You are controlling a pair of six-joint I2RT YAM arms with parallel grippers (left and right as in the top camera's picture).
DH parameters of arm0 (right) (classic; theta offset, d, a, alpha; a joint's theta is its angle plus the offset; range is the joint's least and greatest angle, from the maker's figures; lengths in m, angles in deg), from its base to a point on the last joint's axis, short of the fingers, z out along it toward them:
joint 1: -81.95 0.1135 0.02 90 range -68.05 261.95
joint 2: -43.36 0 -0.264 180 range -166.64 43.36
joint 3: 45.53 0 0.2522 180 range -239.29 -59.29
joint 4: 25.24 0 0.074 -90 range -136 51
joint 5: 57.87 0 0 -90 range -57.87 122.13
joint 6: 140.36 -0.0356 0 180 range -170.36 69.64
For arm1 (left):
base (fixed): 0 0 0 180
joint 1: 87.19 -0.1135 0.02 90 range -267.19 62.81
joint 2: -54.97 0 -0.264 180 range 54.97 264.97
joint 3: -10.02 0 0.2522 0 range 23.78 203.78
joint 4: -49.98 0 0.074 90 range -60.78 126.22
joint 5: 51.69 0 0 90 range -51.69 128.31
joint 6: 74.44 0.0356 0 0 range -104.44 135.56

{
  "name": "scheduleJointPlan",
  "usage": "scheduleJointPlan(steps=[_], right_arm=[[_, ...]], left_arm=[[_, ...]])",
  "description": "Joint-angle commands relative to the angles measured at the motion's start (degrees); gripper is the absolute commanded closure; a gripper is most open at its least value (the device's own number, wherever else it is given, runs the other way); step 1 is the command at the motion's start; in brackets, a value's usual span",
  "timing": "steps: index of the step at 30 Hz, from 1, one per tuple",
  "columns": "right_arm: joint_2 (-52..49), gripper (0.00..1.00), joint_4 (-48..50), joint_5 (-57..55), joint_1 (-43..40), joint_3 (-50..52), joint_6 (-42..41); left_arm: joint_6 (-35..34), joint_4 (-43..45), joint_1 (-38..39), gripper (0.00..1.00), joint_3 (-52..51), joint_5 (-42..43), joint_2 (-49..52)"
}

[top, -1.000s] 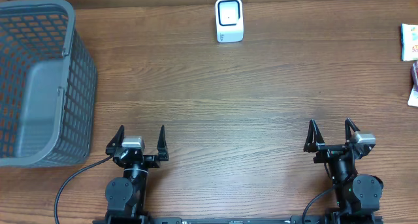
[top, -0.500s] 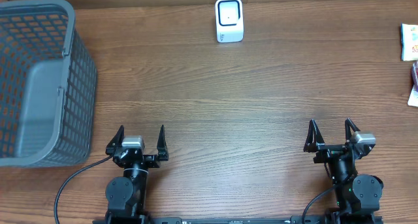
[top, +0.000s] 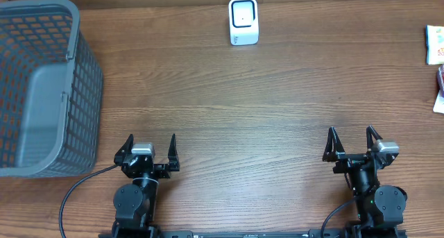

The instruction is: Scan the item barcode

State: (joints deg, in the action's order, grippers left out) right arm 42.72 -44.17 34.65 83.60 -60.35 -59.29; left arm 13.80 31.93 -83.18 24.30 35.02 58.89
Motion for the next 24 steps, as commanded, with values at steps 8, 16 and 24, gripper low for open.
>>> scheduleJointPlan(steps=[8,16,24], right_arm=[[0.5,0.0,0.4,-0.8,0.4,0.6,0.4],[0.5,0.0,0.4,-0.8,0.4,0.6,0.4],[0.5,0.0,0.4,-0.8,0.4,0.6,0.4]], left_arm=[[-0.7,0.2,-0.3,0.0,-0.2,-1.9,-3.7],[-1.7,0.3,-0.3,0.0,-0.2,-1.4,-3.7],[-1.7,0.3,-0.3,0.0,-0.2,-1.2,-3.7]])
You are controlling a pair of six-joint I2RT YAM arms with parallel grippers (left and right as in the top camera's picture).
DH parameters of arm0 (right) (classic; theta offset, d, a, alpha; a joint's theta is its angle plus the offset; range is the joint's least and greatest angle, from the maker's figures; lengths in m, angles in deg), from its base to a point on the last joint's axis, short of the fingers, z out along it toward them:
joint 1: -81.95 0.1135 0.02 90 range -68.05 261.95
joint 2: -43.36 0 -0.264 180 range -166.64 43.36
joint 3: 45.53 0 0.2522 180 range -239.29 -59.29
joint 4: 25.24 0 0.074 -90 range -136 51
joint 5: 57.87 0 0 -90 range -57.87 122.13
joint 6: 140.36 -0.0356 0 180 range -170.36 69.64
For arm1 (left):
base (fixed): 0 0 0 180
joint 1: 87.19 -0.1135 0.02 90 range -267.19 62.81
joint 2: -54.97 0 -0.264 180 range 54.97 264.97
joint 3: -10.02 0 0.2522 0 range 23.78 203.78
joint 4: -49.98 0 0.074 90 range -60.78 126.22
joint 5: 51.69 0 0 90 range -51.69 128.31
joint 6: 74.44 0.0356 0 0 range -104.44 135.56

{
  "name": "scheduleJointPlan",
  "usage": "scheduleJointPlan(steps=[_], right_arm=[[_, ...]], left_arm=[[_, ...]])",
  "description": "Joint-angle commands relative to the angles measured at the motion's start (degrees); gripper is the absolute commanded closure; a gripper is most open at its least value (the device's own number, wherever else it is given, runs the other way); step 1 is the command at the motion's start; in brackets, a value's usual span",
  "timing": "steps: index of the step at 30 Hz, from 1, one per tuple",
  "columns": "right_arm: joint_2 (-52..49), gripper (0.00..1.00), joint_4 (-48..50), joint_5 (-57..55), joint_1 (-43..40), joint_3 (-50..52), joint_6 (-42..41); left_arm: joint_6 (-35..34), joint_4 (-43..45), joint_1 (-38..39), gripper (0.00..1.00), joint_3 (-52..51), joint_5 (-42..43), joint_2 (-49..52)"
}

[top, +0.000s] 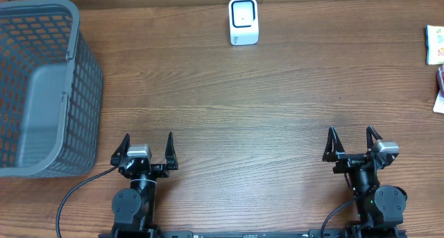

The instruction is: Scan the item barcode

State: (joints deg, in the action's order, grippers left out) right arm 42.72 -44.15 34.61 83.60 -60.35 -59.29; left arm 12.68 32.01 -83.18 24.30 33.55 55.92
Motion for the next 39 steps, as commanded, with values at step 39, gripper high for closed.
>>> scheduleJointPlan(steps=[39], right_arm=[[0.5,0.0,0.2,-1.4,0.5,0.6,7.5]], left_arm=[[-0.5,0.2,-0.3,0.0,-0.2,0.3,-0.7]])
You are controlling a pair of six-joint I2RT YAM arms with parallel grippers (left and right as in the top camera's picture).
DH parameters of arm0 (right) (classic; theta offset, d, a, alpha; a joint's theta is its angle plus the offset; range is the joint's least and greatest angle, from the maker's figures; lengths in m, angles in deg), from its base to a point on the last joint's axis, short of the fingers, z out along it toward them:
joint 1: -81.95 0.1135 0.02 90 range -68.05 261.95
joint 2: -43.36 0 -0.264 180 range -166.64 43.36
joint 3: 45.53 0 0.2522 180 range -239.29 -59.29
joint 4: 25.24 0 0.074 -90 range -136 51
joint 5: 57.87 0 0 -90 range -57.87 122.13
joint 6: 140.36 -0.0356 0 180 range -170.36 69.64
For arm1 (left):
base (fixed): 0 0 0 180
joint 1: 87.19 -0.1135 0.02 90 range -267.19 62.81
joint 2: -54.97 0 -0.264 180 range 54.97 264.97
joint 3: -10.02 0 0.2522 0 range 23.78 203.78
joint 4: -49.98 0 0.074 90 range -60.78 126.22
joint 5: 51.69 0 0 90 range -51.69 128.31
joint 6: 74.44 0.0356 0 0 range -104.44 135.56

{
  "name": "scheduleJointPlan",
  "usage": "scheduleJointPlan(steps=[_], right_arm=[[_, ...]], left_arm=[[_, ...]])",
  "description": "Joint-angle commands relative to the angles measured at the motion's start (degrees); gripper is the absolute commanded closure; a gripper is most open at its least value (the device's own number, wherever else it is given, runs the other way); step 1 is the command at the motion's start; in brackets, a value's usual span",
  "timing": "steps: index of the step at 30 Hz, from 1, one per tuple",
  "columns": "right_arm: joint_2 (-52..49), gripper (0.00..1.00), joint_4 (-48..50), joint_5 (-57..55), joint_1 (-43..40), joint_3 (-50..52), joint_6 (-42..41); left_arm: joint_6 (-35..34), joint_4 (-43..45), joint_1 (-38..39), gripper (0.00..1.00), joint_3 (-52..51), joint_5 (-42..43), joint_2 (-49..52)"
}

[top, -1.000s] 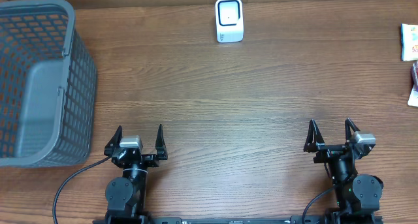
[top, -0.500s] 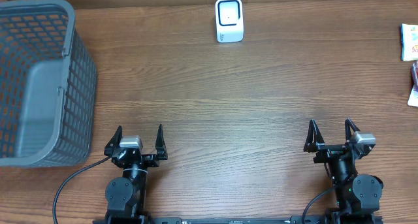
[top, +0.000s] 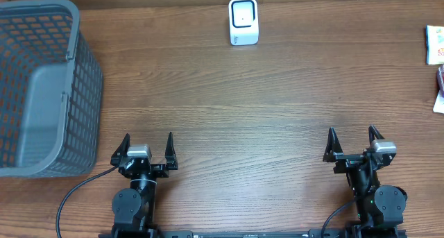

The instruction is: Scan the item barcode

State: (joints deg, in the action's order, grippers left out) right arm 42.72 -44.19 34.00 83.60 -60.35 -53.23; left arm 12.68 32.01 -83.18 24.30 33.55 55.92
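Note:
A white barcode scanner (top: 243,21) stands upright at the far middle of the wooden table. Packaged items (top: 436,54) lie at the far right edge, partly cut off by the frame. My left gripper (top: 146,143) sits open near the front left, fingers pointing away, nothing between them. My right gripper (top: 353,139) rests open near the front right, also holding nothing. Both are far from the scanner and the items.
A large grey plastic basket (top: 41,85) fills the left side of the table, close to the left gripper. A black cable (top: 76,189) runs from the left arm's base toward the front edge.
At first my left gripper sat slightly further right and forward. By the second moment it had shifted a little left and back. It has stayed there since. The right gripper stayed open in place.

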Motion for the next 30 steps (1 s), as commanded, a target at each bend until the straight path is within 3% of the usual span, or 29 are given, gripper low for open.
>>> scheduleJointPlan(steps=[1,30], right_arm=[[0.5,0.0,0.3,-0.7,0.5,0.6,1.5],[0.5,0.0,0.3,-0.6,0.5,0.6,4.4]], left_arm=[[-0.5,0.2,-0.3,0.01,-0.2,0.3,-0.7],[-0.5,0.2,-0.3,0.0,-0.2,0.3,-0.7]])
